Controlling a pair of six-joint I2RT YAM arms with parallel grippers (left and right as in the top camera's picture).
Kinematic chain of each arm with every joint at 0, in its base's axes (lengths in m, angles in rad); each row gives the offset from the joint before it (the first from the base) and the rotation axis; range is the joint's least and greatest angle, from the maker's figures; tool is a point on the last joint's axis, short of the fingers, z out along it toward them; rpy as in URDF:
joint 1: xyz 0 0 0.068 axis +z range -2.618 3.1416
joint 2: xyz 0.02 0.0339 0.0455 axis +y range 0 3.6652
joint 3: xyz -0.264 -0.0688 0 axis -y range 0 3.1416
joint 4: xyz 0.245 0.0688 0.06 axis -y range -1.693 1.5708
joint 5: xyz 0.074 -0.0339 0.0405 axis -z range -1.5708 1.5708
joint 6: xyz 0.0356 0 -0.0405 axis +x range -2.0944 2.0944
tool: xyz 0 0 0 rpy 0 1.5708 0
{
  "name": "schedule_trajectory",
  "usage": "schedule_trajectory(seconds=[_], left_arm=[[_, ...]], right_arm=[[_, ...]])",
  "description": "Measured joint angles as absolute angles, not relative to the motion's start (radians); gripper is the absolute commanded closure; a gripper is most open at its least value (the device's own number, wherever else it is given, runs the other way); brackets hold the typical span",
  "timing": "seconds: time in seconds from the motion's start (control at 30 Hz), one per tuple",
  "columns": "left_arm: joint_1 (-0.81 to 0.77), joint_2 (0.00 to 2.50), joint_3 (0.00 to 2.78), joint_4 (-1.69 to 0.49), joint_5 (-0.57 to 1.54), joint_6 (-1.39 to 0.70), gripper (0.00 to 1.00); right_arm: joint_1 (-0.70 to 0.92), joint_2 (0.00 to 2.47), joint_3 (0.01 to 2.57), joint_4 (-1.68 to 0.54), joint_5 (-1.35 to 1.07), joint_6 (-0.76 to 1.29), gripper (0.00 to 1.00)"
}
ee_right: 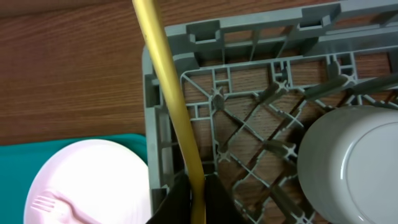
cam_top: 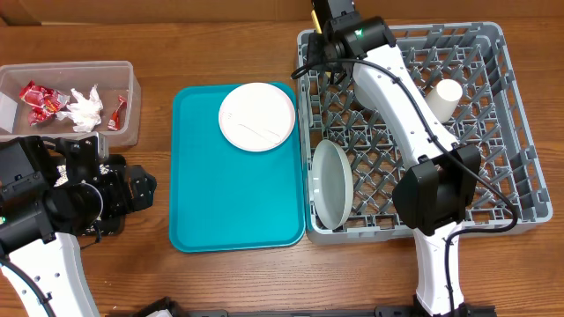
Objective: Sort waste into correct bins and load items into the dishwasher rack
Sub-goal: 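Carry the yellow spoon right into the rack and release it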
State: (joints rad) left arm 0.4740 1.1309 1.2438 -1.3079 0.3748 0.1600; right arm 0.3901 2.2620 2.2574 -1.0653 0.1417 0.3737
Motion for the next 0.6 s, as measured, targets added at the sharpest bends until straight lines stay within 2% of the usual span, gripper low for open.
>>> schedule_trajectory(seconds=[0.6], left_arm=[[0.474, 1.131, 1.244, -1.308, 0.375, 0.160, 0.00]], right_arm=[[0.412, 2.262, 2.135, -1.011, 0.139, 0.482, 0.96]])
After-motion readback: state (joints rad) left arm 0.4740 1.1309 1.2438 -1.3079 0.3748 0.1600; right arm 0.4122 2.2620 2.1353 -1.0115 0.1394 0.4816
